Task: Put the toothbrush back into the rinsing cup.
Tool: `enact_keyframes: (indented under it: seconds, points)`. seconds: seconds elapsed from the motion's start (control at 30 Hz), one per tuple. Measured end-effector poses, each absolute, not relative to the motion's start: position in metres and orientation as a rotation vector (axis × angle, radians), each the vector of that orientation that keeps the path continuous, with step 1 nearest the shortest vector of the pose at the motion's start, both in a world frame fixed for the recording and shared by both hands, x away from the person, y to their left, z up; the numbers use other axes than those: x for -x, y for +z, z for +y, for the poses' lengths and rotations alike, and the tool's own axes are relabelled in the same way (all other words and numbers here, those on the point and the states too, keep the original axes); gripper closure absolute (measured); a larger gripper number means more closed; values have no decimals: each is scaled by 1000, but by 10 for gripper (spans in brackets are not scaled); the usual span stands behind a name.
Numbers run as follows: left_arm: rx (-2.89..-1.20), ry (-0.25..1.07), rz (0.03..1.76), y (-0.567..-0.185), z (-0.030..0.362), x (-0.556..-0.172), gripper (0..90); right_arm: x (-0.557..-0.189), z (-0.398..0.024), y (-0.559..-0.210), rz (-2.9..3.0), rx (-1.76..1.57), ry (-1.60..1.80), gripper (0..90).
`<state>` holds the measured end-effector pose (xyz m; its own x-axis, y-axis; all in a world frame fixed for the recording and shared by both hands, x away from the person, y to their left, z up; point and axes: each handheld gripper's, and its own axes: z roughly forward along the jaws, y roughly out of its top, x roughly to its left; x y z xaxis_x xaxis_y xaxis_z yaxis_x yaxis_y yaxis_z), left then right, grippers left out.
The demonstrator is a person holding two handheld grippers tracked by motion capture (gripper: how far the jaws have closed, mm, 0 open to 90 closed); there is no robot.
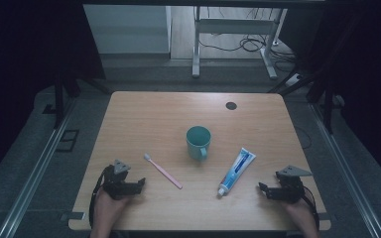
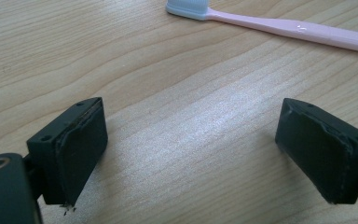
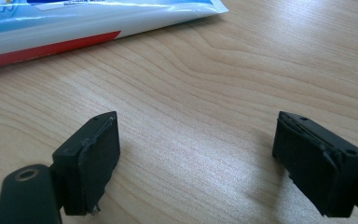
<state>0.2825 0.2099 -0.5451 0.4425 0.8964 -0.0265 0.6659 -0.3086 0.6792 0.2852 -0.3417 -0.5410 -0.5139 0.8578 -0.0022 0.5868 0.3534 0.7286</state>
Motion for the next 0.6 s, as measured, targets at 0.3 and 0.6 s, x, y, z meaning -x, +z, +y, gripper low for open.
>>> enact_keyframes:
  seconds: [0.3,0.6]
  points:
    - [-2069,482,1311,-545,209,-284,97,-286,-341,-541,2237,-1269,964,139]
    - [-2038,505,1297,-544,211,-281,276,-286,-341,-541,2238,-1269,965,139]
